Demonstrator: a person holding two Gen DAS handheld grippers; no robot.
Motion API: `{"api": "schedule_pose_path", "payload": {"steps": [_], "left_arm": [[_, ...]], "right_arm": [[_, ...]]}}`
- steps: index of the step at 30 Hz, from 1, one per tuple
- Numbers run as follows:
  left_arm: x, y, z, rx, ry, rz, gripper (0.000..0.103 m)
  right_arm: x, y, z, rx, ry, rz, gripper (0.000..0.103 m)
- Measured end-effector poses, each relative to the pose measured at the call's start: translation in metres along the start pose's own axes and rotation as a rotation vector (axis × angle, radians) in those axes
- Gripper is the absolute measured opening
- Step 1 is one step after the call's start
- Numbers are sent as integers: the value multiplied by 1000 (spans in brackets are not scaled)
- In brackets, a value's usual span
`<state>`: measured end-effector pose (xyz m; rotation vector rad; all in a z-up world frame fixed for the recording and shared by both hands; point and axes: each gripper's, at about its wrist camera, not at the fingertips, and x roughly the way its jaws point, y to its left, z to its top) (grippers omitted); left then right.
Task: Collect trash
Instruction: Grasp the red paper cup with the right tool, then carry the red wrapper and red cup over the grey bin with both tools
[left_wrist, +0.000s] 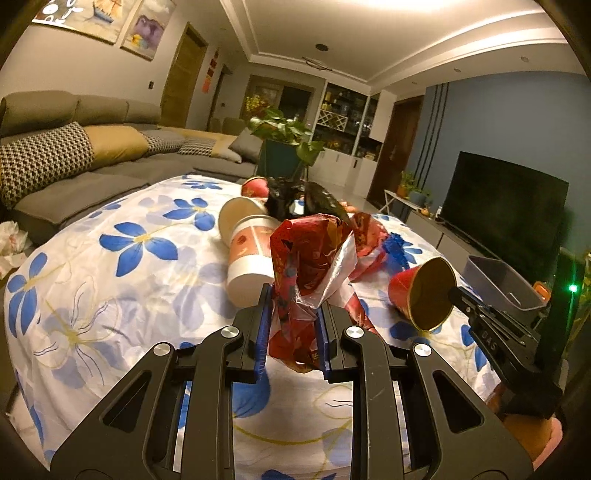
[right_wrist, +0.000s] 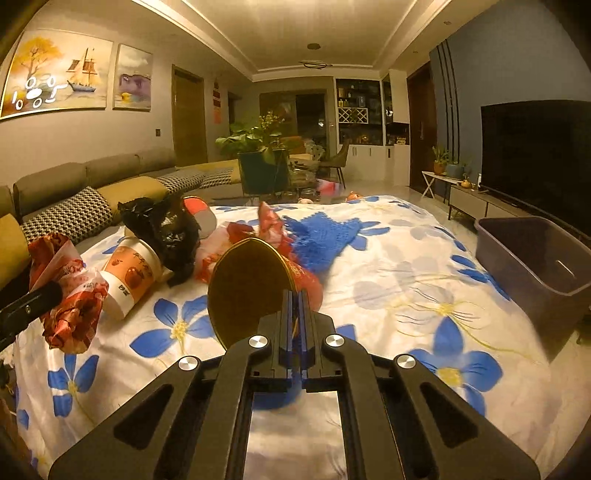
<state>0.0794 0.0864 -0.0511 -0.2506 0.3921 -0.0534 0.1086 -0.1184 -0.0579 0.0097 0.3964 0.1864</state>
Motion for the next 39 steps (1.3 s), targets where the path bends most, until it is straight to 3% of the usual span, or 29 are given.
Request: {"api": "schedule_pose_path", "payload": {"steps": [26,29,39], "left_arm": [[8,-19,-8,36,46,-15,21],[11,-20,-9,39,53,-17,21],[20,-24,-10,46,78,-20,21]], "right_arm": [[21,-33,-17,79,86,16,4],[21,-34,-18,86,76,27,18],[34,-37,-20,103,86,58,18]]}}
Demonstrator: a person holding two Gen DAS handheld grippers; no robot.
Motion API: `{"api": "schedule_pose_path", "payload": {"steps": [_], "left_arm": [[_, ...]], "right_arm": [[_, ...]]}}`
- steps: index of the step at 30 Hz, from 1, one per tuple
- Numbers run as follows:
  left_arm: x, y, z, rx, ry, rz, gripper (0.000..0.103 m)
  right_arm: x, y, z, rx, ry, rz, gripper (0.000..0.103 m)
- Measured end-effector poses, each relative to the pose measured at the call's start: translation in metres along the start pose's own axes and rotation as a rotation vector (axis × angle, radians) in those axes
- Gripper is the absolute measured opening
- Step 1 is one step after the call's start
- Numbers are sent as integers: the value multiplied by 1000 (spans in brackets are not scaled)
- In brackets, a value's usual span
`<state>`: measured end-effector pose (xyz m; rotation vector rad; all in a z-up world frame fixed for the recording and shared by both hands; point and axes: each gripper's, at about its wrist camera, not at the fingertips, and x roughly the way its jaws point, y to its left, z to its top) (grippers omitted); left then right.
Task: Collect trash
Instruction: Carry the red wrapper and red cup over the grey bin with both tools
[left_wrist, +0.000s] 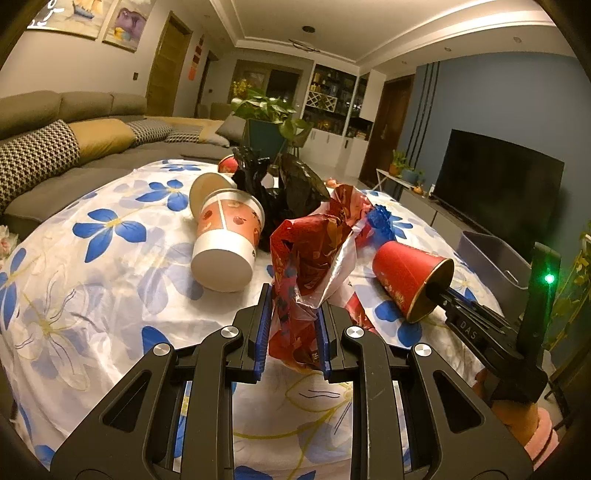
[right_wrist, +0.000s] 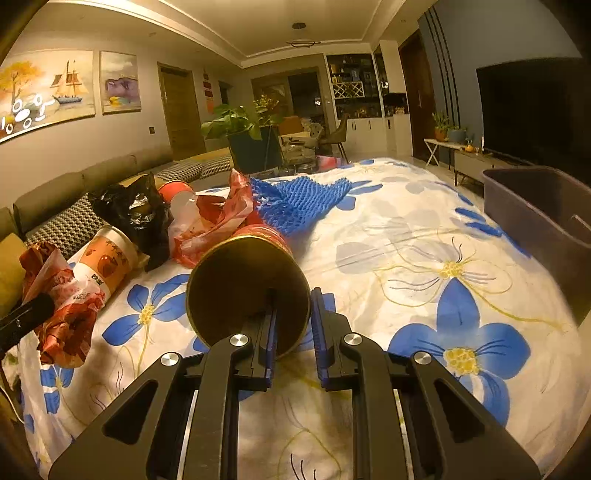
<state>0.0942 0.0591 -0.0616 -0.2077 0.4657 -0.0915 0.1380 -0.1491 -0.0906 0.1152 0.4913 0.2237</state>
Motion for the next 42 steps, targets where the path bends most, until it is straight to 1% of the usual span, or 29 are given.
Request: {"api": "schedule_pose_path", "payload": {"steps": [4,5,6,8,13,19,27,32,37,42], "left_arm": [[2,-1,-1,2,3,1,21],[2,-2,-1,2,4,0,21],[3,-3,0,3,6,-3,21],[5,-7,1,9,8,-6,21],[7,-26,6,50,-5,-29,21],[15,-58,20,106,-36,-83,21],[29,-117,37,203,-81,-180,21],[41,-155,49,235,-98,-258,21],[57,-202,63,271,-123,-350,21],[79,-250,72,289,-140,-422,21]], "right_arm": [[-2,-1,-2,-15,-4,20,17],[-3,-1,-2,-19,-6,24,9],[-5,-1,-3,-23,-10,31,6],[-9,-1,-1,-23,-20,33,4],[-29,-8,8,-20,-78,18,4],[-57,-27,19,-24,-139,-31,4],[-91,-63,38,-17,-226,-126,4],[-110,-89,52,-13,-288,-205,4],[-128,-124,67,5,-352,-315,4],[-141,-165,81,38,-402,-417,4]]}}
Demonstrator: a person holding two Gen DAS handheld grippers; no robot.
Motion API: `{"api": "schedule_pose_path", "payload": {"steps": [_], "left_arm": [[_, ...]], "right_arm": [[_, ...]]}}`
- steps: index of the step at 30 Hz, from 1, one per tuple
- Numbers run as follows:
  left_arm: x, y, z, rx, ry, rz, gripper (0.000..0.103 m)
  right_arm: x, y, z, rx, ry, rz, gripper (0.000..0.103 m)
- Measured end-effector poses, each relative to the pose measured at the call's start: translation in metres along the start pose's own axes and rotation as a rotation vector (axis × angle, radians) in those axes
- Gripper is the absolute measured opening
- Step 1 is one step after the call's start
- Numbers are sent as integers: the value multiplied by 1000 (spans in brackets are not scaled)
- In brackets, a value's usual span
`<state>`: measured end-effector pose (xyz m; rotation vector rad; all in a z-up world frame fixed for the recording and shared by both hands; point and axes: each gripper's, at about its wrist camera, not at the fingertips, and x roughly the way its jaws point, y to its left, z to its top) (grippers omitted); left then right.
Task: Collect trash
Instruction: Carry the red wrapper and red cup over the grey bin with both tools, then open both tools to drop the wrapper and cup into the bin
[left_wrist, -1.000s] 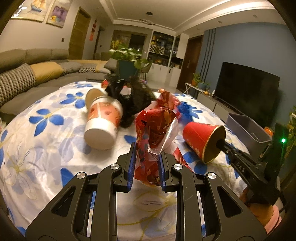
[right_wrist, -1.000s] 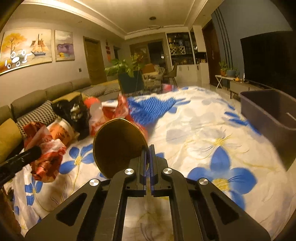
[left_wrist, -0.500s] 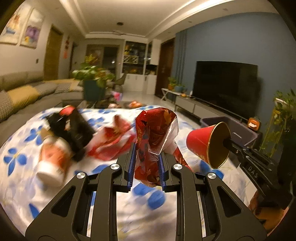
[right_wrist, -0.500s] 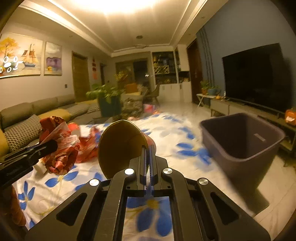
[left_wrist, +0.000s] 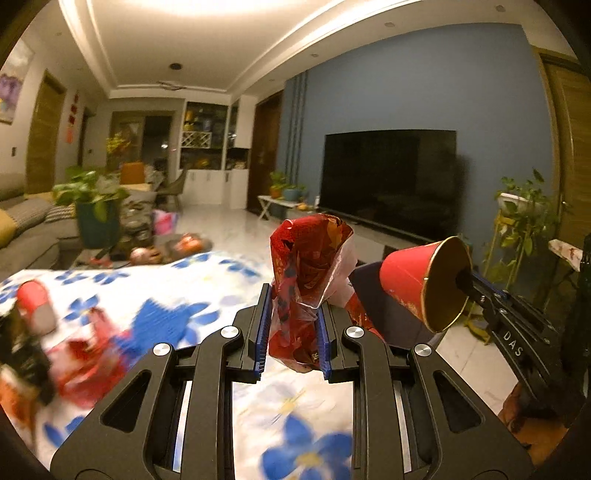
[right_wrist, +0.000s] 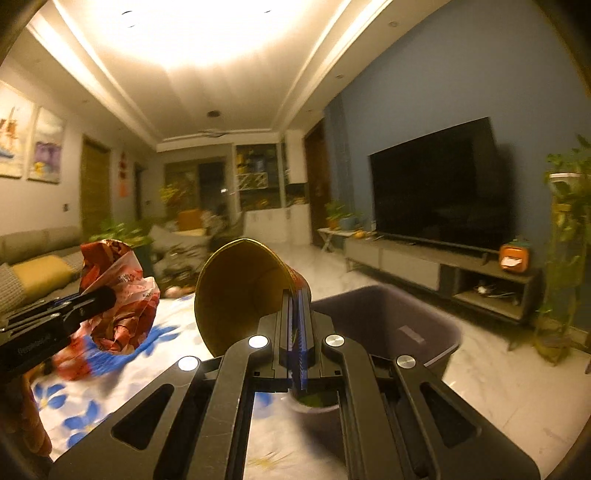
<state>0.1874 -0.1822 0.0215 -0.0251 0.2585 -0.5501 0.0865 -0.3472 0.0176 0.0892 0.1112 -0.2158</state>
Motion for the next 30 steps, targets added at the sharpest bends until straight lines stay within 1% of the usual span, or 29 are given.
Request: {"api": "schedule_pose_path", "payload": {"steps": [2,5,10,12,19,24,30], "left_arm": [[17,-11,6,1,-2,-26,21],[43,-27,11,8,5,-57,21],[70,-47,9,23,18,-104,21],[80,-54,9,37,16,-109,21],[111,-72,2,60,41,-143,21],[126,-84,-2,73,59,-164,22],[140,-88,-3,71,72,-181,23]], "right_arm": [[4,-11,4,3,-16,-37,3],[8,-27,5,16,-28,-70,3],[13,-44,3,20,-38,-95,3],[17,-49,2,23,-37,-105,3],[31,-63,1,54,-24,-118,3],[36,-71,-2,70,-16,-121,3],[44,-72,-2,72,2,-119,3]]}}
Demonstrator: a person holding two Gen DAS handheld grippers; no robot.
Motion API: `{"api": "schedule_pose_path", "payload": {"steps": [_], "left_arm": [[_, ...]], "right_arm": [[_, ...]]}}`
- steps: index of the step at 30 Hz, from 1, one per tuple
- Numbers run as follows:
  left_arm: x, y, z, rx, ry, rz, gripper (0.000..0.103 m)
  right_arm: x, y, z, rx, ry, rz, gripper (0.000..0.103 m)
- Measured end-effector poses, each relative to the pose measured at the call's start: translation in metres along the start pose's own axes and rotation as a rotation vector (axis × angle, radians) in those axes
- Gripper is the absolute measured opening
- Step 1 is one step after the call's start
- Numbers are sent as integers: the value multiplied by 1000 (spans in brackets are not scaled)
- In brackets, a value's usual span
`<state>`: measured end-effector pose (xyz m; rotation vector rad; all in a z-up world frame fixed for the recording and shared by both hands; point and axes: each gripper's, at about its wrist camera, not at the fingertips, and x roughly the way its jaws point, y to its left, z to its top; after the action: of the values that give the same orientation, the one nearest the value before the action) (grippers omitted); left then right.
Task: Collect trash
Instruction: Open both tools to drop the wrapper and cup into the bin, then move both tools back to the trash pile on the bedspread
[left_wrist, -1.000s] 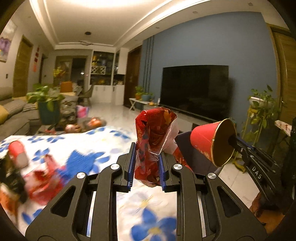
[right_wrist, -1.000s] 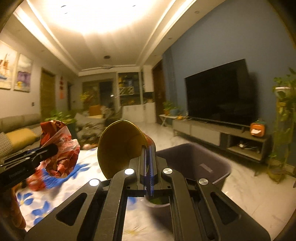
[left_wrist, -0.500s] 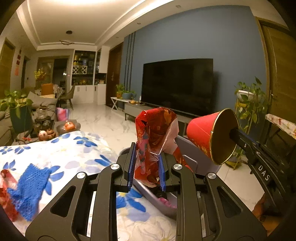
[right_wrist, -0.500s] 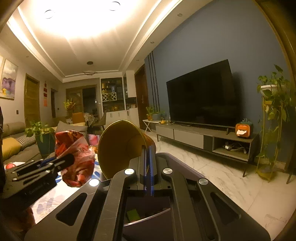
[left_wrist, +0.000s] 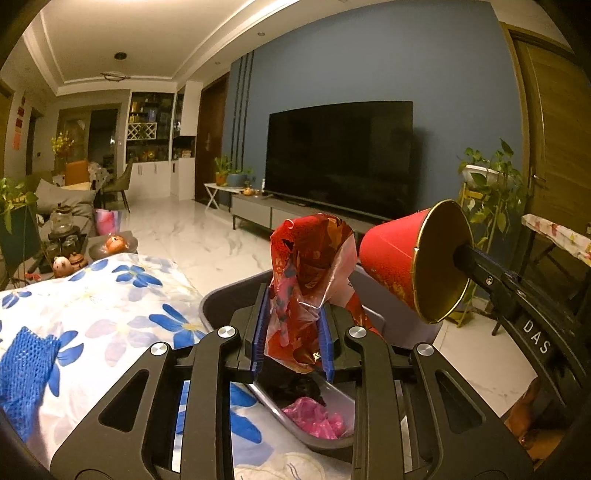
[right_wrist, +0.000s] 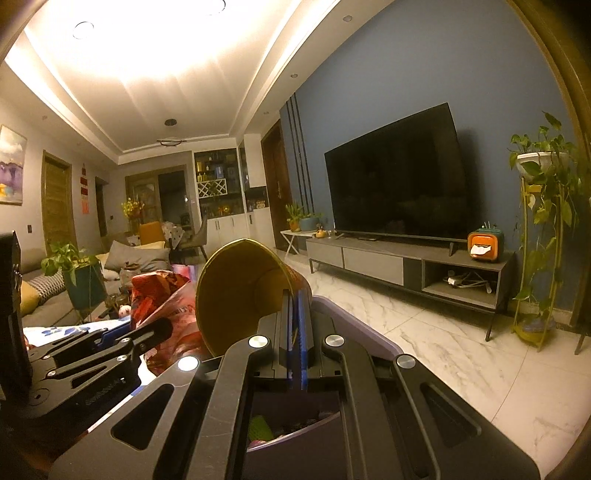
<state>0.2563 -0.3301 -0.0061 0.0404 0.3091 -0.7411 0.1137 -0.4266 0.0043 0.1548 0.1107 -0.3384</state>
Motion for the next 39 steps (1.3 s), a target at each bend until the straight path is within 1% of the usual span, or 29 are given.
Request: {"api": "schedule_pose_path", "payload": {"steps": [9,10,12,13,14,16,17,21,24,27,28,29,30,31,32,33,35,37,38,39], "left_arm": [[18,4,-6,-18,30,-15,25],[20,4,-6,-20,32,-14,27],[22,4,-5,-25,38,-17,34],[24,5,-5,-27,41,-20,42],[24,4,-6,-27,39,-20,46],[21,7,-8,-29,27,-10,65],[20,8,-8,-30,24,-3,72],[16,19,-8,-62,28,16,75],[4,31,-7,-102,14,39,82],[-16,42,-9,-119,-3,94,84],[-24,45,-10,-122,-9,114,85],[-31,48,-12,-123,-15,127,87],[-37,50,-12,-123,-19,135,87],[-46,52,-14,-123,-24,151,88],[-53,55,-15,-123,-26,162,88],[-63,57,-18,-124,-29,175,88],[-77,61,-20,-119,-33,202,88],[-90,64,-23,-111,-36,226,89],[-98,65,-24,-110,-39,243,89],[-103,67,-24,-110,-41,252,89]], "right_arm": [[4,6,0,0,11,1,3],[6,5,0,-1,12,1,3],[8,4,0,0,16,2,3],[9,4,-1,-1,16,2,3],[9,4,-1,-1,16,1,4],[11,4,-1,4,21,5,4],[12,3,-2,5,24,4,4],[21,3,-7,12,48,15,4],[26,9,-10,2,70,25,4],[31,14,-13,-3,91,33,5],[32,15,-15,-2,93,37,7],[32,16,-15,-2,95,41,15],[32,16,-14,-4,91,38,24],[31,17,-14,-5,83,34,30],[29,17,-13,-3,74,32,38],[28,17,-11,1,69,30,40],[22,18,-7,8,56,30,41],[14,18,-4,12,42,32,55],[10,19,-4,11,33,33,64],[3,22,-4,5,22,33,70]]}}
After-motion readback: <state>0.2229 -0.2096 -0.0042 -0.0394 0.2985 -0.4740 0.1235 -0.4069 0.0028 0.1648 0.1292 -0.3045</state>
